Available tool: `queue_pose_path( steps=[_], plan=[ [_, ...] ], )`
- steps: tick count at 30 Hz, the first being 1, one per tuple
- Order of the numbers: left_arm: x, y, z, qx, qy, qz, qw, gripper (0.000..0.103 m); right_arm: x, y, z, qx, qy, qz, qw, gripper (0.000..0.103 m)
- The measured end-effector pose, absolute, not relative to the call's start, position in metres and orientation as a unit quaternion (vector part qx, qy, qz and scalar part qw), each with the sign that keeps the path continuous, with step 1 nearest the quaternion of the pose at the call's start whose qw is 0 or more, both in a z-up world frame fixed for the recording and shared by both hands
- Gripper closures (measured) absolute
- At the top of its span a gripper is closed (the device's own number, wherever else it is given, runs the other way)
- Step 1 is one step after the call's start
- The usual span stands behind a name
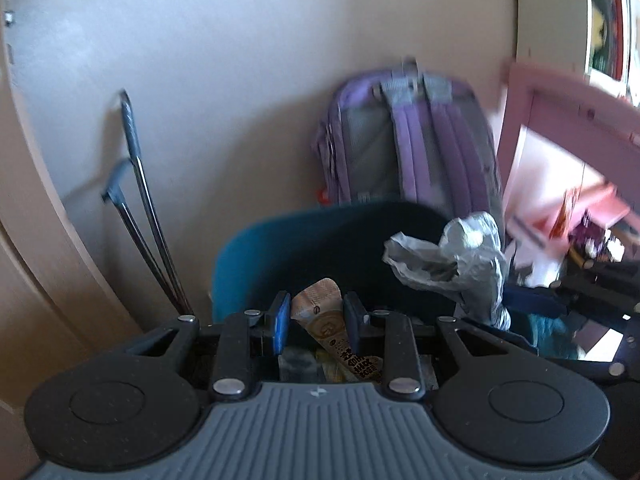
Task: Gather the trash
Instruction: 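Lower the strip and white bag into the teal bin and open both tools, then withdraw both open tools from the bin and lower toward the floor trash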
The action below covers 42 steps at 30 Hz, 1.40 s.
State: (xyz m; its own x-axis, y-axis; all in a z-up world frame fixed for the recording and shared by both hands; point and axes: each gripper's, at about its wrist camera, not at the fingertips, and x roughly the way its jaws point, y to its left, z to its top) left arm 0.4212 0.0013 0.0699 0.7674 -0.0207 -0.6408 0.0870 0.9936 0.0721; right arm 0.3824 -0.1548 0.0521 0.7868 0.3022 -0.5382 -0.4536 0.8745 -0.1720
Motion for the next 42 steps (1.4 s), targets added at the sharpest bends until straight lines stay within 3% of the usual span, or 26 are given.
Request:
queue_pose_path(
  steps=[8, 13, 18, 19, 22, 30, 35, 42],
  plan=[
    [0.443, 0.000, 0.041, 0.049, 0.408, -0.038, 0.911, 0.075, 0.384, -0.150, 0.044, -0.159, 0.275, 0.214, 0.924, 0.069],
    [0.446, 0.000, 0.038, 0.051, 0.411, -0.041, 0.909, 0.072, 0.384, -0.153, 0.045, -0.150, 0.274, 0.209, 0.927, 0.059],
    [0.444, 0.006, 0.041, 0.022, 0.418, -0.045, 0.907, 0.071, 0.376, -0.159, 0.051, -0.135, 0.268, 0.208, 0.931, 0.057],
    [0.443, 0.007, 0.043, 0.019, 0.419, -0.045, 0.907, 0.068, 0.374, -0.161, 0.052, -0.134, 0.266, 0.208, 0.932, 0.057],
    [0.436, 0.008, 0.051, 0.017, 0.408, -0.040, 0.912, 0.041, 0.366, -0.166, 0.060, -0.129, 0.262, 0.209, 0.933, 0.057],
    [0.399, 0.011, 0.084, 0.029, 0.377, -0.044, 0.925, 0.040, 0.332, -0.182, 0.085, -0.115, 0.249, 0.224, 0.935, 0.055],
    [0.367, 0.018, 0.101, 0.037, 0.355, -0.044, 0.933, 0.028, 0.304, -0.180, 0.094, -0.114, 0.239, 0.232, 0.936, 0.051],
    [0.323, 0.030, 0.117, 0.046, 0.333, -0.044, 0.941, 0.024, 0.268, -0.169, 0.101, -0.115, 0.231, 0.256, 0.932, 0.047]
  ],
)
